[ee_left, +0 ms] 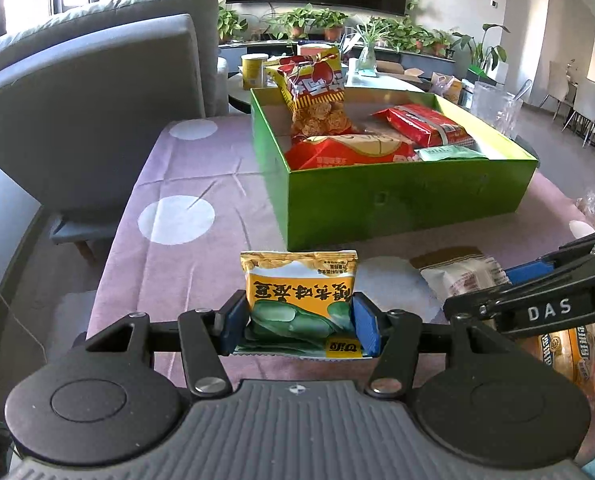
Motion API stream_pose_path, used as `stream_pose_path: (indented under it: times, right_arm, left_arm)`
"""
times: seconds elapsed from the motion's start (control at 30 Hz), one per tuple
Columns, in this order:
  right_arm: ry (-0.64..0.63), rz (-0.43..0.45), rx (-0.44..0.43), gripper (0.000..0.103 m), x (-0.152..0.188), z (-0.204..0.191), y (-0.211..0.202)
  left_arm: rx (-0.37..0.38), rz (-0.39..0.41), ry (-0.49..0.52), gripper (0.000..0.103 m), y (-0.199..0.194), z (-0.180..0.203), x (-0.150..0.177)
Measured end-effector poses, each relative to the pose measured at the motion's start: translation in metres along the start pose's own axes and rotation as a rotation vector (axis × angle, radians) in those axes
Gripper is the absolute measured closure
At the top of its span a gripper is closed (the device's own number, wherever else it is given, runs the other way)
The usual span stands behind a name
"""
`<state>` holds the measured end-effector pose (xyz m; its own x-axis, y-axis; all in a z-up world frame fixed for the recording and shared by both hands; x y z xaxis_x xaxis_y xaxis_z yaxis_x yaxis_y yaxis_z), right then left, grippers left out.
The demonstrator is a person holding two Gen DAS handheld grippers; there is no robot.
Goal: Organize snacks
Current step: 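Close the left gripper on the cucumber chip bag while the right grasps the pastry, then lower the chip bag into the box with the left while the right drops the pastry in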
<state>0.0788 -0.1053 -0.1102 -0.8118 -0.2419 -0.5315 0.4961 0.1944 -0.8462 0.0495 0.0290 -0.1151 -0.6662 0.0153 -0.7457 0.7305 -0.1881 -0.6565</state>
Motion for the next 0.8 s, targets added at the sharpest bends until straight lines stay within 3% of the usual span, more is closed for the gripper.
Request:
stream_pose_path:
  times: [0.57,0.8]
  right_arm:
    - [0.032,0.160,-0.138,0.049,-0.008,0.005,-0.047]
    - [0.034,0.219,-0.156,0.049,-0.016,0.009,-0.061]
  left_arm:
    - [0.033,0.036,0.007,0.051,-0.015,0.010,-0.011]
    - [0.063,0.071,0.018,0.051,-0.027,0.019,-0.025]
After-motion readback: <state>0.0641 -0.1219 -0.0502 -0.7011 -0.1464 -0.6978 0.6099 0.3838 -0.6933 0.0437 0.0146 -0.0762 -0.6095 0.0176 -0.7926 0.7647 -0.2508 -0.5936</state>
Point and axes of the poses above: each gripper's, at about its wrist camera, not at the fingertips, and y roughly the way its jaws point, z to its right, x to its underside, the point moved 4 cm from there along y, roughly the way its jaws point, and after that the axes turned 6 degrees about -y, right-handed, at the moved point
